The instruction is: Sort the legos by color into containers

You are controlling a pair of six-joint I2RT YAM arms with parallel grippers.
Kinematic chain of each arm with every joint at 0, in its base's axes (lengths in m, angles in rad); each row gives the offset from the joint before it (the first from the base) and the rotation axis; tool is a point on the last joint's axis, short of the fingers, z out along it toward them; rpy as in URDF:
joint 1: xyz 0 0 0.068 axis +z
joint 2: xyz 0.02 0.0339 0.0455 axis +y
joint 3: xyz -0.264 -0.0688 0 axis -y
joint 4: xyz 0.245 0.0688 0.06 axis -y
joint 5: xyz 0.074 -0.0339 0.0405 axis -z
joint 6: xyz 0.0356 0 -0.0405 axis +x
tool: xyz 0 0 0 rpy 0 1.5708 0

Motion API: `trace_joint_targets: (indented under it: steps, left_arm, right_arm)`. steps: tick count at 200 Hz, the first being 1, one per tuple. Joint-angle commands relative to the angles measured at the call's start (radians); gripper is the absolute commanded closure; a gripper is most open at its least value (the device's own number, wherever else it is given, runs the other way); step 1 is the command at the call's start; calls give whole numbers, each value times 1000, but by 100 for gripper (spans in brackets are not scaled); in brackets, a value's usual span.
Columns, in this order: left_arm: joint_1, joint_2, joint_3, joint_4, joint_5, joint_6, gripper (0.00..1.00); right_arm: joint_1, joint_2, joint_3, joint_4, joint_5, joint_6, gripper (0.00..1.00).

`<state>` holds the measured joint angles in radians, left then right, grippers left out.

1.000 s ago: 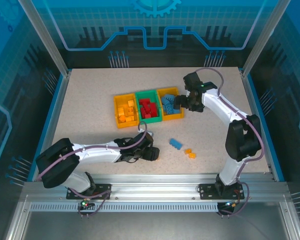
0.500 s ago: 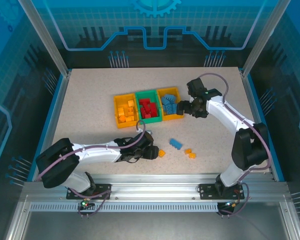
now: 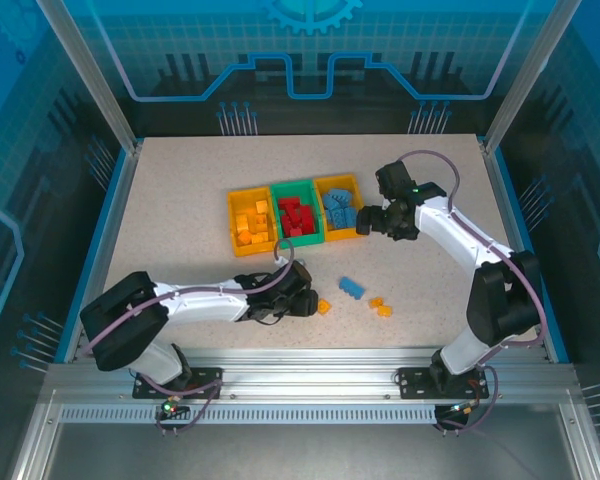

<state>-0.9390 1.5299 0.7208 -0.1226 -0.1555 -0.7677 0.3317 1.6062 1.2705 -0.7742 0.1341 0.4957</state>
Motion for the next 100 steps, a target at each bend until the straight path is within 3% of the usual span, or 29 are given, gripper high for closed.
trace_joint_targets:
  steps: [1, 56, 100]
  left_arm:
    - [-7, 30, 42, -23, 23, -22, 48]
    - [-9, 50, 59, -44, 34, -25, 64]
    - [-9, 35, 58, -54, 13, -21, 65]
  right_arm:
    - [-11, -35, -17, 1, 30, -3, 9]
    - [-19, -46, -26, -4, 44, -8, 8]
    - [-21, -55, -47, 1, 47, -5, 8]
